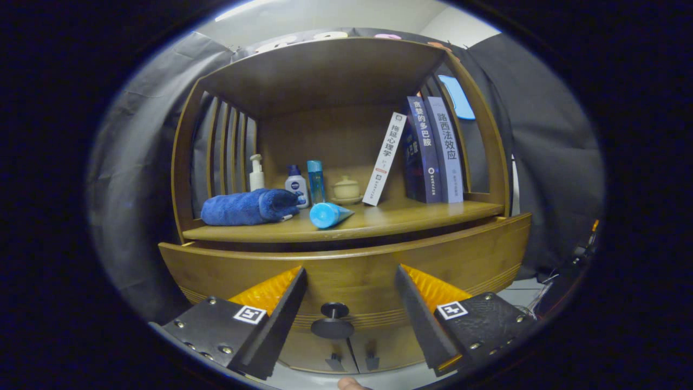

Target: Pull open the drawer, take out the items inside it, and place them on the countertop above the cabinet.

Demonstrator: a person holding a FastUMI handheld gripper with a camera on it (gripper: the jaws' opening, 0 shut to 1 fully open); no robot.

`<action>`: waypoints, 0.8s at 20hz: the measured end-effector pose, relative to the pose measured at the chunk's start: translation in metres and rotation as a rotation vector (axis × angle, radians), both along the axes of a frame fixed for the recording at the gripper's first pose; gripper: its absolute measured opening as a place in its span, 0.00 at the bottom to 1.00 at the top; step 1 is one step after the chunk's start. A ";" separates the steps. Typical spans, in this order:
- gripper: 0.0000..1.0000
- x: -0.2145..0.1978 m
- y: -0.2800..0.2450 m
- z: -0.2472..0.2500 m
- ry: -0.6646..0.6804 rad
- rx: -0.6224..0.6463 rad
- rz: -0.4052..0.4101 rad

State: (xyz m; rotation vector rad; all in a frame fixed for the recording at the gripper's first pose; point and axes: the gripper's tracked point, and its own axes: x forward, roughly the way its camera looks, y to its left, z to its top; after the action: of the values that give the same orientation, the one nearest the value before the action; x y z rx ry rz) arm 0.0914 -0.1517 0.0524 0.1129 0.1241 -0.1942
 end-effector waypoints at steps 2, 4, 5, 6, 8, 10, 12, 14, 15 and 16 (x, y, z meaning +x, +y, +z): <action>0.99 0.003 0.000 0.000 -0.003 0.000 -0.001; 0.99 0.007 -0.001 -0.001 -0.004 -0.005 0.000; 0.99 0.010 -0.002 -0.002 -0.007 -0.006 0.000; 0.99 0.013 -0.002 -0.002 -0.008 -0.008 0.000; 0.99 0.017 -0.002 -0.002 -0.011 -0.008 0.000; 0.99 0.022 -0.003 -0.003 -0.017 -0.006 0.000; 0.99 0.026 -0.004 -0.004 -0.018 -0.011 0.000; 0.99 0.031 -0.004 -0.004 -0.018 -0.016 0.000; 0.99 0.034 -0.005 -0.004 -0.019 -0.021 0.001; 0.99 0.036 -0.004 -0.005 -0.018 -0.024 0.001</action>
State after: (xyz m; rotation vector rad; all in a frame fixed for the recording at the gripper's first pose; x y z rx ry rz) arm 0.1274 -0.1559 0.0472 0.0907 0.1039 -0.1933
